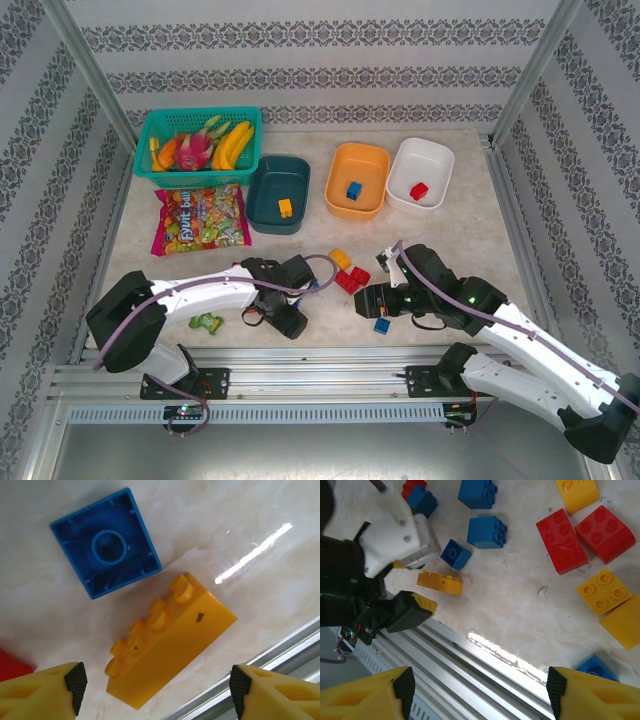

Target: Sort the legos into containers by color

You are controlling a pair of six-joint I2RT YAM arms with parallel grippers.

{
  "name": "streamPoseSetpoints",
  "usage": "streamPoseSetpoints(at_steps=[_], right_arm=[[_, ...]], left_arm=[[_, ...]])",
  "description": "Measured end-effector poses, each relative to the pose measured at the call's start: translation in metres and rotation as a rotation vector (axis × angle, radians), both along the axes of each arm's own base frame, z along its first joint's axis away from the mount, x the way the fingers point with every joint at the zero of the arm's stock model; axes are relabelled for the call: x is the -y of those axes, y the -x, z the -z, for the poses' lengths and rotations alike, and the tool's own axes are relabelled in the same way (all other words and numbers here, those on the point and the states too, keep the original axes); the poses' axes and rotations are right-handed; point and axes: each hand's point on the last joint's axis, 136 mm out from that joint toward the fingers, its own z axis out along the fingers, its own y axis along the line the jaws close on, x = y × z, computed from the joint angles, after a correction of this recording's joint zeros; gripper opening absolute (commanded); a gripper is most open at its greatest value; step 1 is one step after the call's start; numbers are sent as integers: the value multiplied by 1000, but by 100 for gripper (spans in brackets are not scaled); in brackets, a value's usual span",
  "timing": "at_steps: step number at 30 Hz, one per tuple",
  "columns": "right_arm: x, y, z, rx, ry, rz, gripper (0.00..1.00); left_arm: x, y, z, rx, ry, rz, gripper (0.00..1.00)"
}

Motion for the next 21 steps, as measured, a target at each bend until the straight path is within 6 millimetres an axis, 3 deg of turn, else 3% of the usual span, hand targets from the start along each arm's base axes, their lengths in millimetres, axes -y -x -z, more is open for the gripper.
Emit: streamPoseSetpoints(at_steps=[3,6,11,15,18,21], right_arm=[[-1,-1,1,-7,-5,10,70],[-3,-3,2,-12,-7,15,69],[-4,-4,3,-15,-4,16,68],[-4,-5,4,-21,3,21,67],[-3,-9,-4,-5,2,36,66],[-4,-18,-26,46,-16,66,66]], left_arm=[[0,1,10,-8,-27,22,63],[2,-1,16,-4,-38,32,43],[2,-5,20,5,-47,26,19],[4,-6,14,18,-31,15,15],[5,-8,-11,52,13,-9,11],[15,-22,-65,131,121,-68,3]])
